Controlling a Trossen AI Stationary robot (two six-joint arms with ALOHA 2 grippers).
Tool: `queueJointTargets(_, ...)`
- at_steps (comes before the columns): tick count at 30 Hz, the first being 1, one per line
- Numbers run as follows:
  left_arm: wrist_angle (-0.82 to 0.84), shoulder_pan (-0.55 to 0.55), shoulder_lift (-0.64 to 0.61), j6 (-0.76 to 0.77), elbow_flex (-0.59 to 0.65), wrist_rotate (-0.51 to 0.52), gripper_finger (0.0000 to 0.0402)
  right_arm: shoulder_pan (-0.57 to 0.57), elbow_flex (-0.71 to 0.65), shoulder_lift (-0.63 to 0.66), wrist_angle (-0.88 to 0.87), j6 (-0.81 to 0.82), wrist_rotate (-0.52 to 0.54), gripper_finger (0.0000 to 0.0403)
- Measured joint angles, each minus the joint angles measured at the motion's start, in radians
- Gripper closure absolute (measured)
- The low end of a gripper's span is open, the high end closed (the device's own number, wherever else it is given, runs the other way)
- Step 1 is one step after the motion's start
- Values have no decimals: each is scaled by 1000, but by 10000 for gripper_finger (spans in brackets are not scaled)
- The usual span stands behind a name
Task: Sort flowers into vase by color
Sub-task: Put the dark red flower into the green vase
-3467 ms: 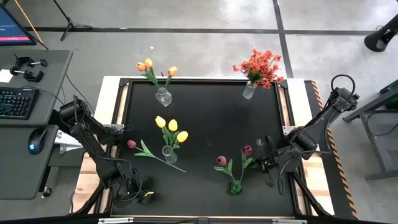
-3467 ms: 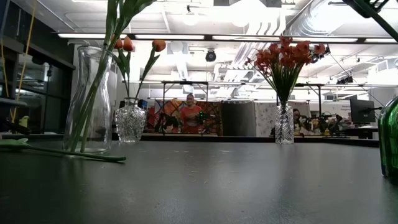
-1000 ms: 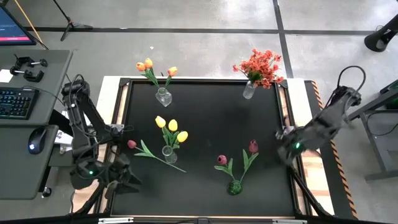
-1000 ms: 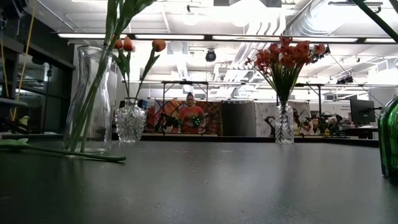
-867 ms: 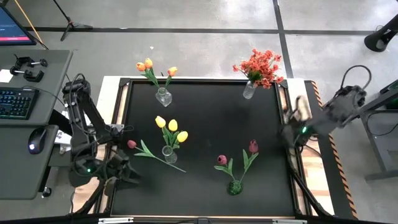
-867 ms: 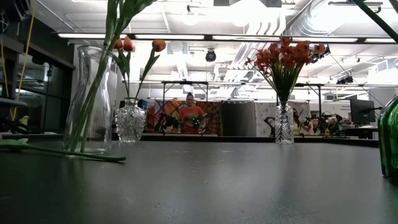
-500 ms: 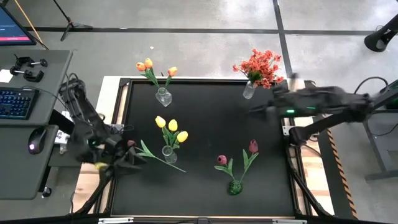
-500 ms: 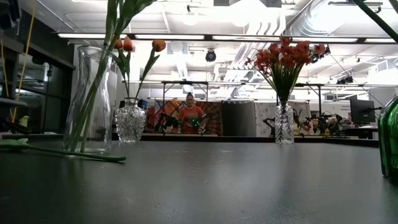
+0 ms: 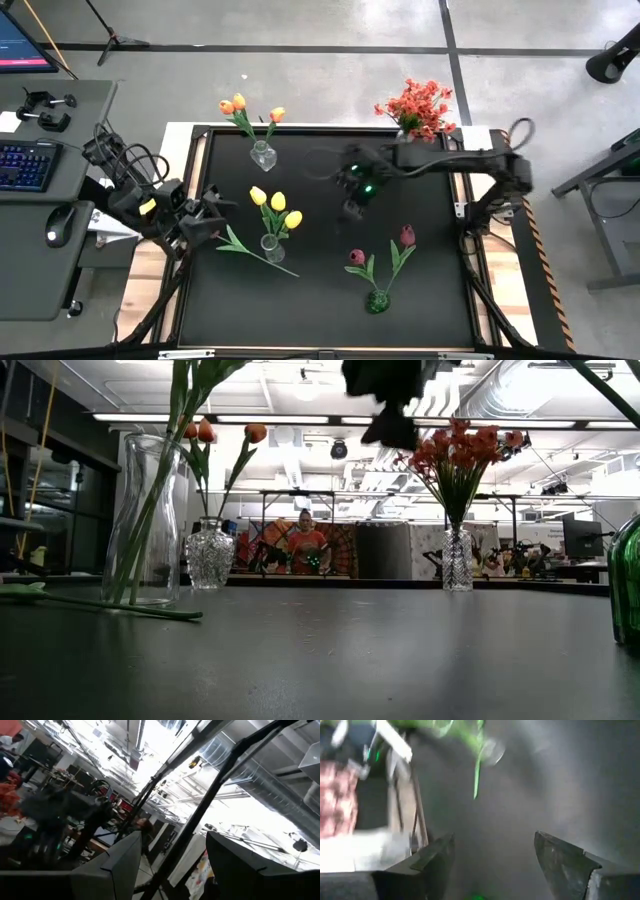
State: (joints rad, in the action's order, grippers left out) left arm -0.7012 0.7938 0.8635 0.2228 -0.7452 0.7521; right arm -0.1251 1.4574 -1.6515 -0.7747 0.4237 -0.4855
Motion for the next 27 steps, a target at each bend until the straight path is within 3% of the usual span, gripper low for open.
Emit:
queueJointTargets(6, 1, -2, -3, -35, 0, -9, 193, 33, 0, -158, 199, 34, -55, 144)
queueJointTargets(11, 3, -1, -37, -84, 0, -11, 193, 91, 0, -221, 309, 62, -33, 144)
queueJointTargets(19, 73, 30, -158, -122, -1, -17, 193, 211, 0, -285, 502, 7, 204, 144)
queueJointTargets(27, 126, 41, -241, -123, -1, -16, 193, 295, 0, -317, 506, -49, 338, 144)
